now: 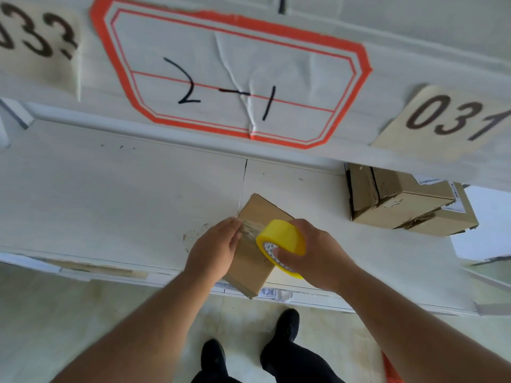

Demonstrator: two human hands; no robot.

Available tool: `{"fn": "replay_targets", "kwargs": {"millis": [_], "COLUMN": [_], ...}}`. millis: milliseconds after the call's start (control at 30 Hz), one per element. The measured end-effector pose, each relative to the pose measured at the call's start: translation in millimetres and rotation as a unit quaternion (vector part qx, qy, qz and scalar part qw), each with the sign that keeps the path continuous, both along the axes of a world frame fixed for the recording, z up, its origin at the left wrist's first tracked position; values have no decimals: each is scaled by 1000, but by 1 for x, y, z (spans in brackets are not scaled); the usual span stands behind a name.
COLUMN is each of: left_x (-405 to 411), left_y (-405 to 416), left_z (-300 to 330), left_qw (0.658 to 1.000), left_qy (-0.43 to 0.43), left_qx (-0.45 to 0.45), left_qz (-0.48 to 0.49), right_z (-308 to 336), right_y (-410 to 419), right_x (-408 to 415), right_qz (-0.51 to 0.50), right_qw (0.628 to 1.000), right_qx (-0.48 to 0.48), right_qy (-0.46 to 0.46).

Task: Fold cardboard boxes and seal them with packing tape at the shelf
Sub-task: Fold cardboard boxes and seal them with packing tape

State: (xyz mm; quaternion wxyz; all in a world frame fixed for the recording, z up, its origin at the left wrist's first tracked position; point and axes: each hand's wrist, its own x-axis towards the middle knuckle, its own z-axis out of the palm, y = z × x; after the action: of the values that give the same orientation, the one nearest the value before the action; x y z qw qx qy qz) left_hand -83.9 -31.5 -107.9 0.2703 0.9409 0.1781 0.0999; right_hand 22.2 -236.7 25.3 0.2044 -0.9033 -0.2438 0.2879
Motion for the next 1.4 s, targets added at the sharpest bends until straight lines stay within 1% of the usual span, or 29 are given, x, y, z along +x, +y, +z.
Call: {"fn": "replay_targets", "kwargs": {"millis": [100,133,200,233,267,300,333,367,400,433,467,500,633,733,800,833,867,900,933,967,1000,1033,1067,1100,1133,1200,1300,1333,1400], "left_x": [7,9,10,8,4,0,-1,3,7,11,15,19,27,28,32,34,35,36,37,36,35,34,32,31,30,27,25,25,25], "left_y": [5,6,6,0,-12,-27,-43,-56,-68,-76,-80,-81,-80,-91,-99,-103,-106,-107,-108,-109,-110,-110,-110,-110,-110,-110,-113,-115,-118], "left_z": [8,9,19,22,27,35,49,66,79,87,92,94,100,106,106,107,108,107,108,108,108,108,108,106,105,102,97,97,97], "left_qw": [994,992,991,995,998,987,941,863,760,672,633,628,649,684,710,721,731,736,736,735,736,740,742,745,747,748,749,752,769], "left_qy": [89,100,97,71,37,-4,-42,-23,28,83,119,138,134,157,157,146,131,114,102,95,91,83,77,74,71,62,53,45,30], "left_qx": [30,46,77,70,25,-84,-234,-390,-542,-645,-686,-692,-676,-653,-633,-624,-617,-615,-616,-619,-618,-616,-613,-611,-609,-611,-595,-582,-546], "left_qz": [-48,-60,-48,-8,51,139,242,320,357,356,338,328,322,284,267,264,261,259,260,261,261,259,258,257,255,252,287,306,332], "right_z": [-4,-6,-11,-11,-12,-11,-10,-9,-8,-7,-9,-9,-4,-7,-7,-6,-7,-14,-30,-50,-71,-94,-118,-137,-150,-160,-166,-160,-135], "right_y": [-6,-9,-15,-16,-15,-14,-14,-12,-11,-10,-10,-11,-23,-36,-42,-44,-46,-49,-54,-59,-65,-72,-78,-84,-86,-84,-82,-81,-77], "right_x": [-6,-8,-10,-9,-8,-7,-5,-4,-4,-4,-5,-5,-1,10,11,11,13,16,23,33,45,57,65,69,70,68,72,75,85], "right_qz": [-23,-27,-23,-17,-16,-17,-16,-14,-8,-2,4,10,33,56,82,85,67,20,-64,-165,-235,-248,-227,-196,-165,-114,-85,-112,-176], "right_qw": [999,998,998,998,997,997,997,997,997,997,997,997,991,982,968,952,931,910,902,908,934,959,972,975,977,979,981,983,984], "right_qx": [31,45,52,51,50,48,47,45,45,48,51,54,92,139,162,197,233,264,281,270,199,88,-25,-101,-136,-163,-169,-140,-33], "right_qy": [23,29,37,43,50,56,59,61,59,55,54,55,88,118,170,218,275,318,321,276,182,107,57,27,6,-37,-40,-29,19]}}
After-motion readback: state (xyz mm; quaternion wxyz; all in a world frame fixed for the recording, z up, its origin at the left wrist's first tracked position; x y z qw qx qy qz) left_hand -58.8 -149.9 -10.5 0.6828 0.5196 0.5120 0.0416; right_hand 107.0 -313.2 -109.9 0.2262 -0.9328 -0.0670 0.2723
